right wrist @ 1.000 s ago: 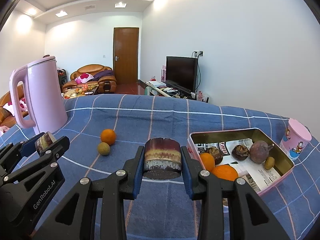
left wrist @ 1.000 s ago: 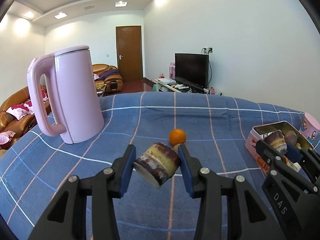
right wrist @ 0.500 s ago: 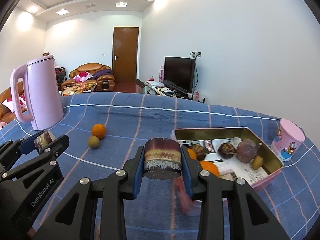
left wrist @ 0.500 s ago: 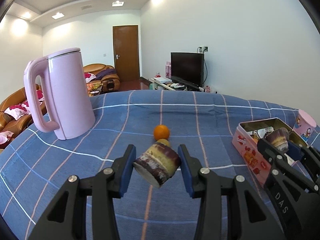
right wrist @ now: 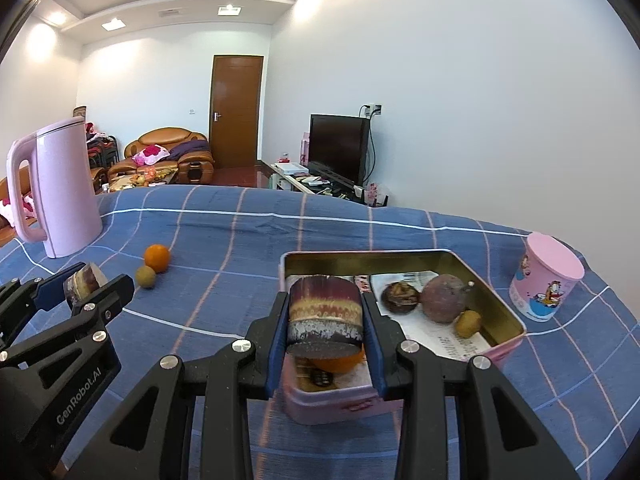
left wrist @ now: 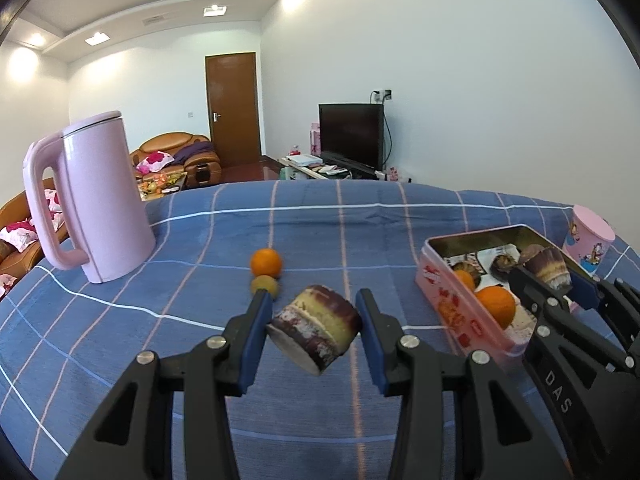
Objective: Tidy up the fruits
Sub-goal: 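Carry both held cake cylinders toward the pink tin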
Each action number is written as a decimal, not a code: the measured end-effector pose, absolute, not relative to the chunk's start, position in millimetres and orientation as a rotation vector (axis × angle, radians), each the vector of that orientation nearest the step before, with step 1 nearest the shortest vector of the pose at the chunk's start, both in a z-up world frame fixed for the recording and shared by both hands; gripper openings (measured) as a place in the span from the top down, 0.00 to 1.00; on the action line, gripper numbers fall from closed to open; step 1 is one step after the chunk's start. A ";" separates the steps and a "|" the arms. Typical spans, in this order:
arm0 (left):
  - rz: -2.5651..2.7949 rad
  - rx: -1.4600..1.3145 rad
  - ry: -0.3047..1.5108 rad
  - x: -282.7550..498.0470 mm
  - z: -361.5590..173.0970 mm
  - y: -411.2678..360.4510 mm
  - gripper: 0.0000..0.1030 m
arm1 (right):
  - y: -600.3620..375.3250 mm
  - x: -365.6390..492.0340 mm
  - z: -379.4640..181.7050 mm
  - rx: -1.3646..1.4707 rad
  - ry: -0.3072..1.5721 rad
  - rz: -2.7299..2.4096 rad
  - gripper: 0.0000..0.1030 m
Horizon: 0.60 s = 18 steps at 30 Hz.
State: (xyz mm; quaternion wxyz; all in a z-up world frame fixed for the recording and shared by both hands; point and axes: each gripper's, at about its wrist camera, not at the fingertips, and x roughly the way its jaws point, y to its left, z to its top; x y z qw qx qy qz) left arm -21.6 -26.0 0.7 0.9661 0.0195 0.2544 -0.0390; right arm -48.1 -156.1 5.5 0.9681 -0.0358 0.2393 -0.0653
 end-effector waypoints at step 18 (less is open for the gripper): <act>-0.147 0.070 0.525 -24.1 -0.3 -80.8 0.56 | -215.8 -56.0 7.2 -0.055 0.484 -0.194 0.65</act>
